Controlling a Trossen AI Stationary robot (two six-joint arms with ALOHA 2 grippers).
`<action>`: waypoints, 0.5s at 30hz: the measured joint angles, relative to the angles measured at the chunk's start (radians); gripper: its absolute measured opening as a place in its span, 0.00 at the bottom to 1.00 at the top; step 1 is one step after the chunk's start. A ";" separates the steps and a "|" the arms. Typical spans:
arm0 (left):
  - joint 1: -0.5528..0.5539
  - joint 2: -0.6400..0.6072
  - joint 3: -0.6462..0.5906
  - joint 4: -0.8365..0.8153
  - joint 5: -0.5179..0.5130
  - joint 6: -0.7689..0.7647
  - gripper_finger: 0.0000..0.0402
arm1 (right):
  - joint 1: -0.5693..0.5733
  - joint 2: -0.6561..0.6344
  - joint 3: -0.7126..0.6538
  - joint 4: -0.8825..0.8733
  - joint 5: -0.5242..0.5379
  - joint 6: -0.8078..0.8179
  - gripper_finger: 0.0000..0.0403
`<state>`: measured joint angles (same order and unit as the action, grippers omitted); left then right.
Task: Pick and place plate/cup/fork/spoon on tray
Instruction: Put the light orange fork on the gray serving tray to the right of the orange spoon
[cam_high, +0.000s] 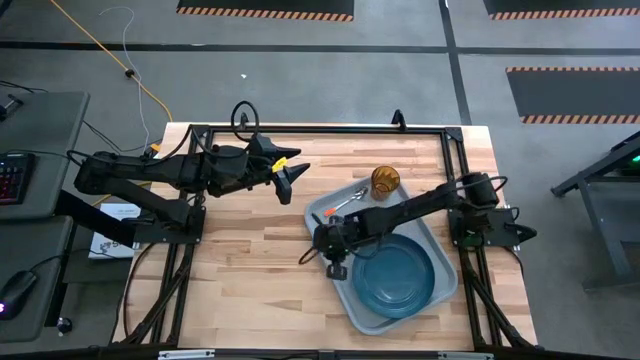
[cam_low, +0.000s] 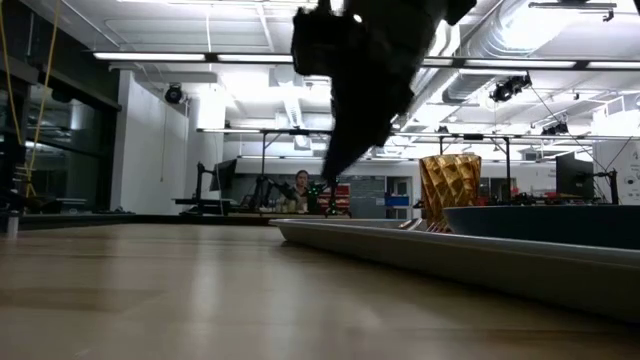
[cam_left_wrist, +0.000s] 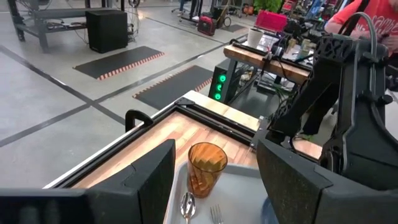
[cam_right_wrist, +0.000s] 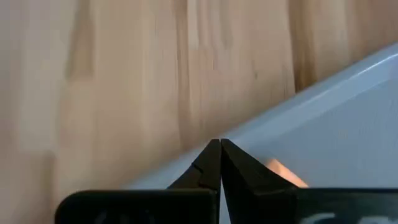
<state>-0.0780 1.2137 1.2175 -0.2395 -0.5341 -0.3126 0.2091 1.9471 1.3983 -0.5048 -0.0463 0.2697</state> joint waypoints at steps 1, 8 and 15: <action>0.000 0.000 0.000 0.000 0.000 0.000 0.53 | 0.000 0.006 0.000 -0.004 0.000 -0.048 0.00; 0.000 0.000 0.000 0.000 0.000 0.000 0.53 | -0.008 0.008 -0.005 -0.071 0.003 -0.348 0.00; 0.000 0.000 0.000 0.001 0.000 0.000 0.53 | -0.022 0.037 -0.006 -0.082 -0.014 -0.445 0.00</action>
<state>-0.0780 1.2137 1.2175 -0.2390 -0.5343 -0.3126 0.1876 1.9844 1.3918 -0.5872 -0.0608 -0.1751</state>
